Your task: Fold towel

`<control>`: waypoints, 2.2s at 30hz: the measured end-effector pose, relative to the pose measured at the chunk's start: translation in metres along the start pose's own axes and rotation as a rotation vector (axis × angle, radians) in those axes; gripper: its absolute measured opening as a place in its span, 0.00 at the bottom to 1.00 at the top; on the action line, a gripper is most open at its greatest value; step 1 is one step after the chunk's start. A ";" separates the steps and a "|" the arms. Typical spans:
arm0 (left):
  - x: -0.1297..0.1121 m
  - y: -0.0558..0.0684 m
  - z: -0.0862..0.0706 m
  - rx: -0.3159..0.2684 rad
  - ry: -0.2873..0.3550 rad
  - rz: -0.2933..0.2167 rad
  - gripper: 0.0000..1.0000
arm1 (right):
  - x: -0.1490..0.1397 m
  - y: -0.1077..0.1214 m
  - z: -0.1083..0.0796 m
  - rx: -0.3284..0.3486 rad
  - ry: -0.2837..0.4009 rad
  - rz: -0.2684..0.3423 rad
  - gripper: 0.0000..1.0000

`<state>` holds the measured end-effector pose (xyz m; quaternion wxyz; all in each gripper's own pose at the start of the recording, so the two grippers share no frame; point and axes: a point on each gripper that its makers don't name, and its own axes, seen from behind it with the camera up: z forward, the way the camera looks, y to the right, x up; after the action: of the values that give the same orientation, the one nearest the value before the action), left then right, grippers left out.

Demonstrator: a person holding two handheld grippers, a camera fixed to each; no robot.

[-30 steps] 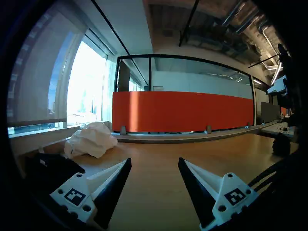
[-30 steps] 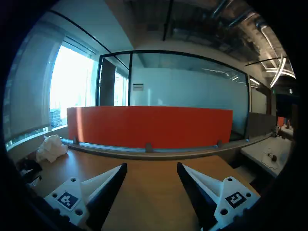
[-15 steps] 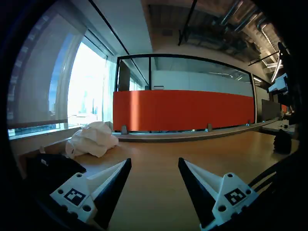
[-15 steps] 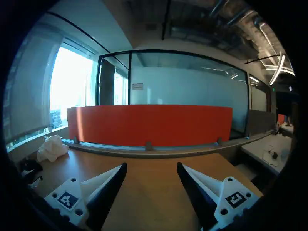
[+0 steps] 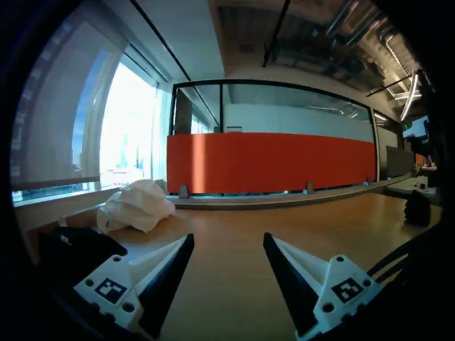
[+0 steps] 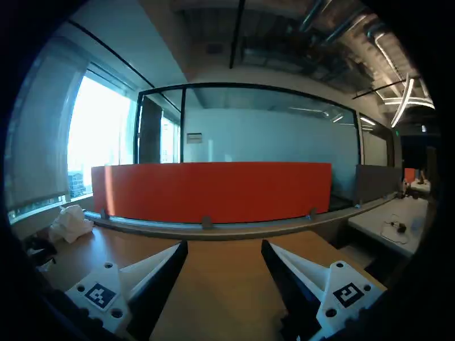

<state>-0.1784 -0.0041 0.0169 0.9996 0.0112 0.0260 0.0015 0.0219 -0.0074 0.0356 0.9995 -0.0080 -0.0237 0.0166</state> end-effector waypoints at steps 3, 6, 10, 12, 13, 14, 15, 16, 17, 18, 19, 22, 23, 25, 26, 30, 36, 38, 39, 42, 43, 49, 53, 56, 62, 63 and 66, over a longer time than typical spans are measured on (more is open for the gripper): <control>-0.001 0.000 0.000 0.000 0.000 0.000 0.90 | -0.009 0.012 -0.002 -0.007 0.004 0.013 1.00; -0.002 0.000 0.001 0.000 0.001 0.000 0.90 | -0.023 0.020 -0.005 -0.004 0.011 0.014 1.00; -0.003 0.000 0.001 0.000 0.001 0.000 0.90 | -0.045 0.031 -0.008 -0.007 0.025 0.008 1.00; -0.003 0.000 0.001 0.000 0.001 0.000 0.90 | -0.056 0.034 -0.010 -0.006 0.030 0.005 1.00; -0.004 0.000 0.001 0.000 0.001 0.000 0.90 | -0.062 0.035 -0.010 -0.002 0.031 0.006 1.00; -0.004 0.000 0.002 0.000 0.001 0.000 0.90 | -0.068 0.035 -0.010 0.002 0.032 0.007 1.00; -0.004 0.000 0.002 0.000 0.001 0.000 0.90 | -0.073 0.036 -0.011 0.007 0.033 0.008 1.00; -0.004 0.000 0.002 0.000 0.001 0.000 0.90 | -0.077 0.036 -0.010 0.009 0.037 0.012 1.00; -0.004 0.000 0.002 0.000 0.001 0.000 0.90 | -0.081 0.036 -0.010 0.010 0.040 0.016 1.00; -0.005 0.000 0.002 0.000 0.001 0.000 0.90 | -0.085 0.037 -0.009 0.012 0.043 0.019 1.00; -0.005 0.000 0.002 0.000 0.001 0.000 0.90 | -0.090 0.037 -0.008 0.012 0.046 0.021 1.00; -0.005 0.001 0.002 0.000 0.001 0.000 0.90 | -0.106 0.038 -0.006 0.011 0.046 0.023 1.00; -0.005 0.001 0.002 0.000 0.001 0.000 0.90 | -0.112 0.038 -0.005 0.008 0.041 0.023 1.00; -0.005 0.000 0.002 0.000 0.001 0.000 0.90 | -0.124 0.038 -0.003 0.007 0.031 0.022 1.00; -0.005 0.000 0.002 0.000 0.001 0.000 0.90 | -0.129 0.037 -0.002 0.008 0.026 0.021 1.00; -0.005 0.000 0.002 0.000 0.002 0.000 0.90 | -0.143 0.030 -0.001 0.025 0.019 0.020 1.00; -0.006 0.000 0.002 0.000 0.002 0.000 0.90 | -0.146 0.023 -0.002 0.039 0.038 0.013 1.00; -0.006 0.000 0.002 0.000 0.002 0.000 0.90 | -0.149 0.025 -0.002 0.032 0.037 0.013 1.00; -0.006 0.000 0.002 0.000 0.002 0.000 0.90 | -0.150 0.026 -0.002 0.029 0.036 0.014 1.00; -0.006 0.000 0.002 0.000 0.002 0.000 0.90 | -0.151 0.026 -0.003 0.025 0.035 0.025 1.00; -0.006 0.000 0.002 0.000 0.002 0.000 0.90 | -0.151 0.026 -0.003 0.025 0.036 0.027 1.00; -0.006 0.000 0.002 0.000 0.002 0.000 0.90 | -0.154 0.025 -0.004 0.022 0.041 0.028 1.00; -0.006 0.000 0.001 0.000 0.002 0.000 0.90 | -0.153 0.025 -0.005 0.022 0.046 0.027 1.00; -0.006 0.000 0.001 0.000 0.002 0.000 0.90 | -0.152 0.024 -0.006 0.023 0.051 0.025 1.00; -0.007 0.000 0.001 0.000 0.002 0.000 0.90 | -0.152 0.021 -0.008 0.027 0.060 0.004 1.00; -0.007 0.000 0.001 0.000 0.002 0.000 0.90 | -0.153 0.020 -0.008 0.027 0.061 0.000 1.00; -0.007 0.000 0.001 0.000 0.002 0.000 0.90 | -0.154 0.018 -0.008 0.031 0.061 -0.010 1.00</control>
<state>-0.1849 -0.0039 0.0187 0.9996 0.0114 0.0270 0.0014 -0.1324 0.0050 0.0204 0.9999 0.0073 0.0072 0.0118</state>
